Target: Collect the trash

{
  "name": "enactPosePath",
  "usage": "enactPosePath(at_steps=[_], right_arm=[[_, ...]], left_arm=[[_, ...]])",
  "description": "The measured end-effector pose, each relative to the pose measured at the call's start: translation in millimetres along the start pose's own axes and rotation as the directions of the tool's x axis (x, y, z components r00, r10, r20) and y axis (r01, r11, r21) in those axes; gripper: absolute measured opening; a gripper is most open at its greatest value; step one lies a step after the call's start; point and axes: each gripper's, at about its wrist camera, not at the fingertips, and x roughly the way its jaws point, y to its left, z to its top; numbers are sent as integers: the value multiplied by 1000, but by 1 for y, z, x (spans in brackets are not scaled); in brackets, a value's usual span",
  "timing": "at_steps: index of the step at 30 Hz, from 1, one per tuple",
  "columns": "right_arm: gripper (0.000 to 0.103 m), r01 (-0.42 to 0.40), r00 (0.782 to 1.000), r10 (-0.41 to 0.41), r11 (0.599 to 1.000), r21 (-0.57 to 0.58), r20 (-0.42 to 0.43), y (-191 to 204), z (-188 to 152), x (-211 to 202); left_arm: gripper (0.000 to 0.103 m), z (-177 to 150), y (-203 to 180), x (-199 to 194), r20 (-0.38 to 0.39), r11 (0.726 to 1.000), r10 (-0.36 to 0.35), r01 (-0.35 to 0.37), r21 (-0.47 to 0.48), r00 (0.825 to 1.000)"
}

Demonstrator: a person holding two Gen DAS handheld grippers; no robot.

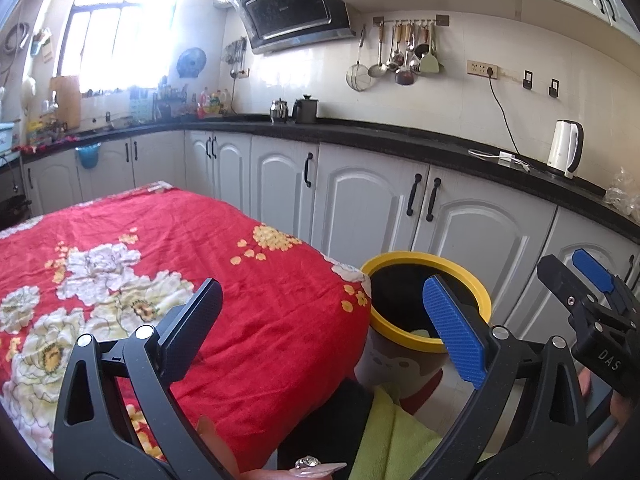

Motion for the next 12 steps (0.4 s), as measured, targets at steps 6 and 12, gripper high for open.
enactPosePath(at_steps=[6, 12], right_arm=[[97, -72, 994, 69, 997, -35, -81, 31, 8, 28], [97, -471, 838, 417, 879, -80, -351, 210, 9, 101]], left_arm=[[92, 8, 32, 4, -78, 997, 24, -30, -75, 997], [92, -2, 222, -34, -242, 825, 459, -511, -240, 855]])
